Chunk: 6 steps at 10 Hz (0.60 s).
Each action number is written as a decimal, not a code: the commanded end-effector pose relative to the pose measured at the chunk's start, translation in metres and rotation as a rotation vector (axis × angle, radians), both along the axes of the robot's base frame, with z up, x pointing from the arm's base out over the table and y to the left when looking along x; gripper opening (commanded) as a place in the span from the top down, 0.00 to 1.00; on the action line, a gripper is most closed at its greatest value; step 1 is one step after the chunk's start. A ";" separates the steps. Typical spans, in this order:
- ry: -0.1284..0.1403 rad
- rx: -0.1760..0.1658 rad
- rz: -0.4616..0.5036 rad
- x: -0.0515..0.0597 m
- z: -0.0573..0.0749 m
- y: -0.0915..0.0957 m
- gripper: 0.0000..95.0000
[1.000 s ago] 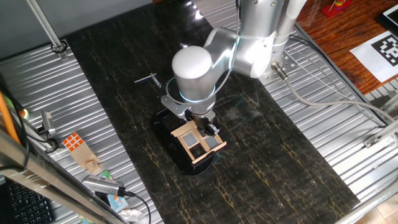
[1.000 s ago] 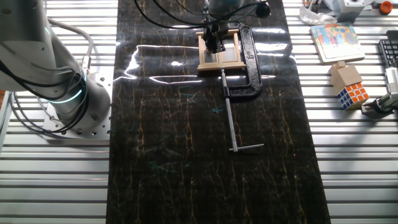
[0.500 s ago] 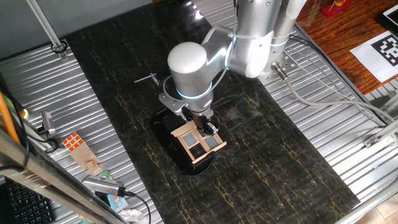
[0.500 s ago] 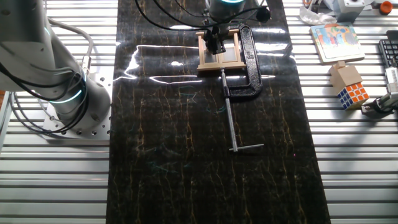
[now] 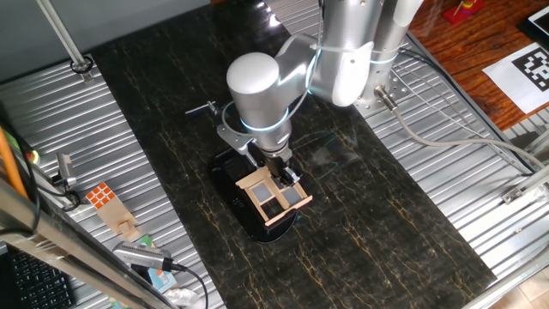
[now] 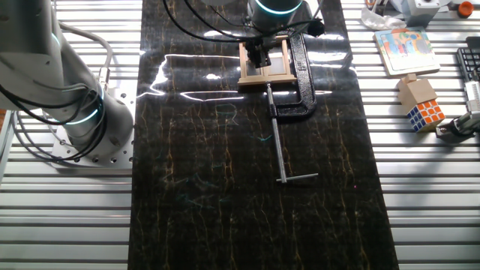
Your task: Open a sliding window
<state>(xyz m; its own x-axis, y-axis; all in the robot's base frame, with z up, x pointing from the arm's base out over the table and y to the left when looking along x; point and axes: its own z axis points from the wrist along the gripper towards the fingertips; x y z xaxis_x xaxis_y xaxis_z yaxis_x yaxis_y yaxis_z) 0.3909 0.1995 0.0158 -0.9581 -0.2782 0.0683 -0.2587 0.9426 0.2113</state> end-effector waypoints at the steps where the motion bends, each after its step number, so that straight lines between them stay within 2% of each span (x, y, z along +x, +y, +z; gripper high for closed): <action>1: 0.004 0.020 -0.014 0.000 -0.002 0.001 1.00; 6: 0.011 0.048 -0.030 0.000 -0.002 0.001 1.00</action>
<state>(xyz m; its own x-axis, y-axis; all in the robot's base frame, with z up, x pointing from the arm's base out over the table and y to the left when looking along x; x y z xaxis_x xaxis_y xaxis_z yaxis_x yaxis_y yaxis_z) 0.3903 0.2000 0.0156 -0.9654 -0.2524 0.0660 -0.2275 0.9381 0.2611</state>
